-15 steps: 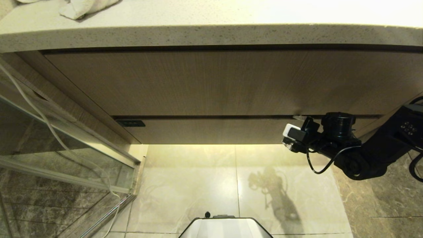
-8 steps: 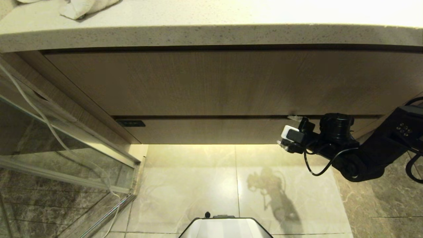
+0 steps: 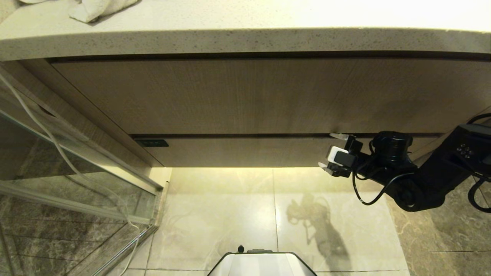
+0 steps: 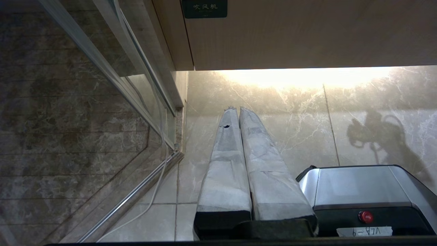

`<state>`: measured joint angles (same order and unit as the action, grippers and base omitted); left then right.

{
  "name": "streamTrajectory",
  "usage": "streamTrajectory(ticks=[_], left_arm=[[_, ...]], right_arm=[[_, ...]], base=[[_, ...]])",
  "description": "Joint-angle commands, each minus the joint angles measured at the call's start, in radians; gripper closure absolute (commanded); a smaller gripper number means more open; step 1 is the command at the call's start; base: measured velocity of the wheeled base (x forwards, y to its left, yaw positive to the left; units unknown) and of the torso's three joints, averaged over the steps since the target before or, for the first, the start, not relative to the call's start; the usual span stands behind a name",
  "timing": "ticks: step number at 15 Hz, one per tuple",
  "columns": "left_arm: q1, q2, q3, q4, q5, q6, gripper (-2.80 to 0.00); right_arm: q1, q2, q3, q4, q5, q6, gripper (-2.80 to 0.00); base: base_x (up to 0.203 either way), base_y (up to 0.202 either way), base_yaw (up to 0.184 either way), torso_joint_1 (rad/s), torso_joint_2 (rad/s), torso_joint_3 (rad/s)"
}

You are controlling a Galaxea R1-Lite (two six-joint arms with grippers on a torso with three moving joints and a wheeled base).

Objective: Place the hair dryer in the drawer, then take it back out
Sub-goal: Pull open the drawer

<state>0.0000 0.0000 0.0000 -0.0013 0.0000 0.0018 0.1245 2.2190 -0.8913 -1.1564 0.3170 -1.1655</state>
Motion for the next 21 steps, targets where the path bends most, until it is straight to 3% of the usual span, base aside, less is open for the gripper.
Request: streamTrajectory(ticks=[1,12,15,17,21], left_arm=[[0.000,-0.002,0.000,0.000,0.000,0.000,0.00],[0.000,-0.002,0.000,0.000,0.000,0.000,0.00],[0.000,-0.002,0.000,0.000,0.000,0.000,0.00],[0.000,-0.002,0.000,0.000,0.000,0.000,0.00],[0.000,-0.002,0.000,0.000,0.000,0.000,0.00]], right_arm=[[-0.002,0.028,-0.016,-0.011,-0.001,-0.007,-2.80],[-0.020,0.137,-0.111,0.023,-0.070,-0.002,-2.80],[-0.038,0.104,-0.085,0.165,-0.110,0.000,-2.80],[-0.045,0.070,-0.065,0.289,-0.212,0.005,-2.80],[-0.046,0.042,-0.058,0.313,-0.237,0.044,-2.80]], base=[[0.000,0.000,0.000,0.000,0.00,0.000],[0.000,0.000,0.000,0.000,0.00,0.000],[0.000,0.000,0.000,0.000,0.00,0.000],[0.000,0.000,0.000,0.000,0.00,0.000],[0.000,0.000,0.000,0.000,0.00,0.000]])
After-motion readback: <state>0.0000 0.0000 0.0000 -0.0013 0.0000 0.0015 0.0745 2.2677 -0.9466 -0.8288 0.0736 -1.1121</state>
